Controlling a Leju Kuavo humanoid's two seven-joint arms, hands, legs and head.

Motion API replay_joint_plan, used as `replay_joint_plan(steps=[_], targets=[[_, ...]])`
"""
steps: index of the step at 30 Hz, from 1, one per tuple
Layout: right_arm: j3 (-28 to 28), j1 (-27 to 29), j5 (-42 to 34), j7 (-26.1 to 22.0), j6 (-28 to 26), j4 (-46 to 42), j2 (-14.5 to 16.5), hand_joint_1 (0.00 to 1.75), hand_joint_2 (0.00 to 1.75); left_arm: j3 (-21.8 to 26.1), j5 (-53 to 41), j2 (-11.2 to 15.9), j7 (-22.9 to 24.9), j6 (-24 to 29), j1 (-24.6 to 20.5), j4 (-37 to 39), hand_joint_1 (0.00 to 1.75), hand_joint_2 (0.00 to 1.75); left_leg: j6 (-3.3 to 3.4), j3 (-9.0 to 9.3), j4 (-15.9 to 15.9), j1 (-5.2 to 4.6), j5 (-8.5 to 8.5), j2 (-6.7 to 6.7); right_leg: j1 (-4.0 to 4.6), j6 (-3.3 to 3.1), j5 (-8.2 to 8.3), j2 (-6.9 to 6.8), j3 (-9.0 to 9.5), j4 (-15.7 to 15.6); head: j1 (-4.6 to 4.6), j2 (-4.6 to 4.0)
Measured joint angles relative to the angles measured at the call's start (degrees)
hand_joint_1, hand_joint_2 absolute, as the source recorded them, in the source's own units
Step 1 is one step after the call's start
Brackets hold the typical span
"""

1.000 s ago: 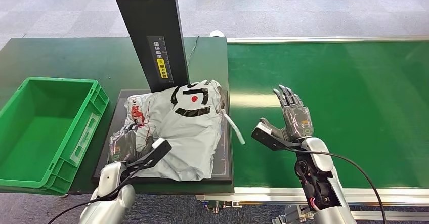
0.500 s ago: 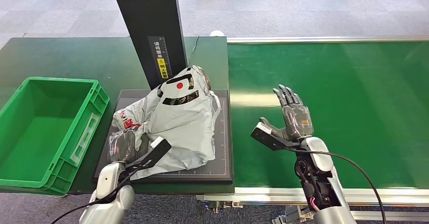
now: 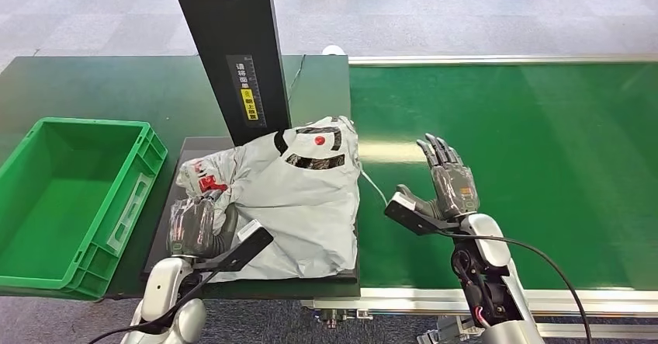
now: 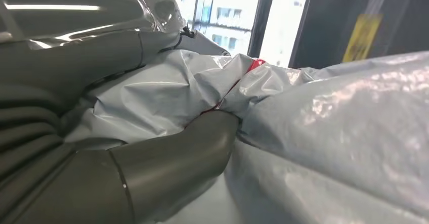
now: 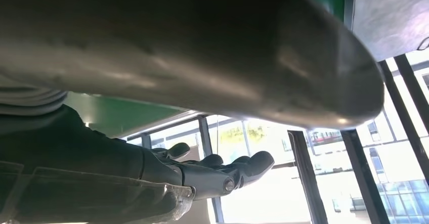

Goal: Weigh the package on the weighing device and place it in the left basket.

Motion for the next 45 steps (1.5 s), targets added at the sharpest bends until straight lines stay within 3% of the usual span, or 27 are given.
replay_joint_plan(steps=[5,11,22,31,37,45], targets=[[-0.3,2.1,0.0,-0.1,0.0,-1.6,0.1,0.00,0.00,-2.4,0.1,3.5,0.2,0.5,1.9,-13.1,1.75,1.75,0.00,-0.04,0.0,0.01,0.00,-0.01,0.04,-0.01,-0.01,-0.01,-0.05,0.0,-0.01,0.00],[-1.1,5.4,0.5,0.3,0.0,-4.8,0.7,0.00,0.00,-2.8,3.0,7.4,-0.4,1.9,2.9,-22.5,1.75,1.75,-0.01,-0.03,0.0,0.03,0.00,0.01,0.05,-0.02,-0.02,0.00,-0.04,0.0,-0.01,0.00],[-4.0,8.3,1.5,0.1,0.6,-7.2,1.5,0.00,0.00,2.8,6.4,10.6,0.5,2.3,5.2,-24.7,1.75,1.75,-0.01,-0.04,0.0,0.02,0.00,0.02,0.03,-0.02,-0.02,0.00,-0.04,0.0,0.01,0.00],[-5.4,8.9,1.0,-1.2,0.7,-7.2,1.6,0.00,0.00,17.8,8.8,12.2,2.3,0.3,10.4,-18.3,1.75,1.75,-0.02,-0.06,-0.1,0.05,-0.01,0.26,0.07,-0.04,-0.03,0.18,-0.12,0.0,0.01,0.00],[-5.3,8.6,0.0,-2.2,0.0,-5.7,1.6,0.00,0.00,31.1,9.6,12.2,-0.6,-0.7,13.8,-14.0,1.75,1.75,-0.03,-0.10,-0.1,0.11,-0.02,0.26,0.07,-0.05,-0.05,0.21,-0.15,0.0,0.02,0.00],[-5.1,8.6,-0.5,-2.3,-0.6,-4.0,1.7,0.00,0.00,43.1,6.1,11.4,-2.0,-0.5,12.8,-7.0,1.75,1.75,-0.04,-0.06,-0.1,0.10,-0.03,0.26,0.07,-0.05,-0.05,0.22,-0.11,0.0,0.01,0.00]])
